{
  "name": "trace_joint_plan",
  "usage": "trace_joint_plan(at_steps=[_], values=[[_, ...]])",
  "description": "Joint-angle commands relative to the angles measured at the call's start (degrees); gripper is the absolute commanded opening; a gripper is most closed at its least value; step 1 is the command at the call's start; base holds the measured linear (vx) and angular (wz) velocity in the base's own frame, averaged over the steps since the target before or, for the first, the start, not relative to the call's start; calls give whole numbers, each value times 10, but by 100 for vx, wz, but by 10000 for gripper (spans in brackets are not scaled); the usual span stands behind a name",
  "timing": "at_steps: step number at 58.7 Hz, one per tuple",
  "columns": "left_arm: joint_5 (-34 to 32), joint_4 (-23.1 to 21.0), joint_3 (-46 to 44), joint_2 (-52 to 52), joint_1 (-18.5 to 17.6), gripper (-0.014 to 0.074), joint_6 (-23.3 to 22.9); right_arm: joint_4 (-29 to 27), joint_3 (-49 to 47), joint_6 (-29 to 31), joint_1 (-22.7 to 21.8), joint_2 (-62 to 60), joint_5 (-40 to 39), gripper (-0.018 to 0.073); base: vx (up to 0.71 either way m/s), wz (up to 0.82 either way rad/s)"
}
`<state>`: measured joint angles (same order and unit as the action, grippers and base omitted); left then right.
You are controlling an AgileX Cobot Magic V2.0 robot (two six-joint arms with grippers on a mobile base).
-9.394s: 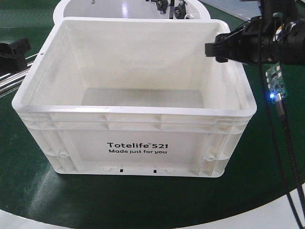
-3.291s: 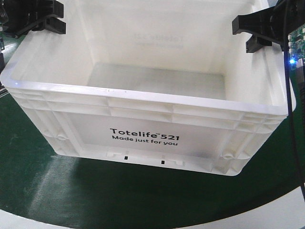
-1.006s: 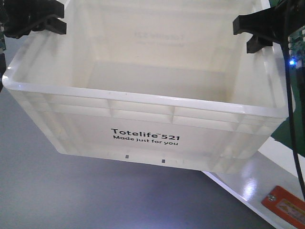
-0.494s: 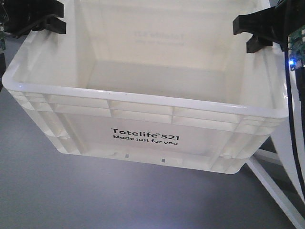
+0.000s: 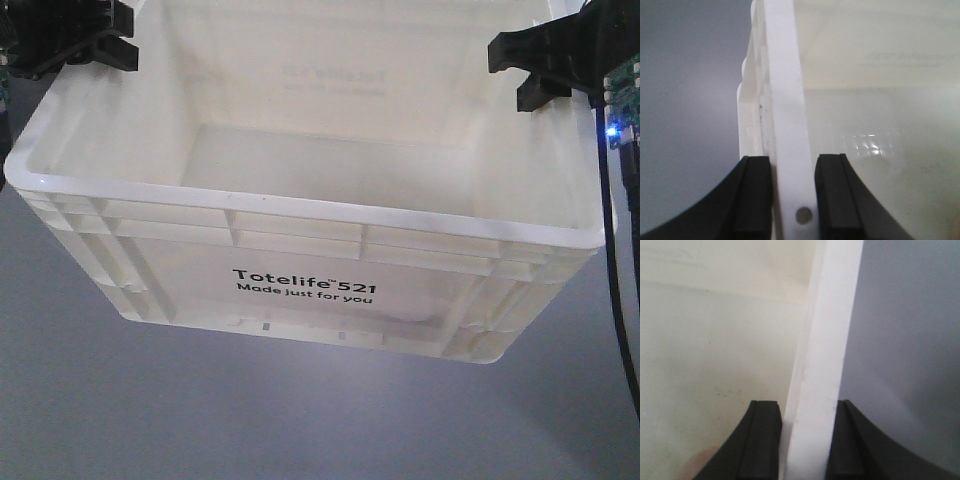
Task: Place moving items into box and shelve
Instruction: 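Hold the crate raised with both grippers while the base drives away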
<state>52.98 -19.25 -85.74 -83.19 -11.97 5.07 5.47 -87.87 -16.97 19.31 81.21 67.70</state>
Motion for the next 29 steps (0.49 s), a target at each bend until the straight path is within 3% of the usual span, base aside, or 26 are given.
trace_joint_plan(at_steps=[1, 29], values=[[-56, -85, -29, 35, -13, 0, 1, -37, -28, 11, 6, -23, -79, -4, 10, 91], [-56, -85, -29, 36, -13, 0, 1, -37, -28, 11, 6, -23, -64, -4, 16, 85]])
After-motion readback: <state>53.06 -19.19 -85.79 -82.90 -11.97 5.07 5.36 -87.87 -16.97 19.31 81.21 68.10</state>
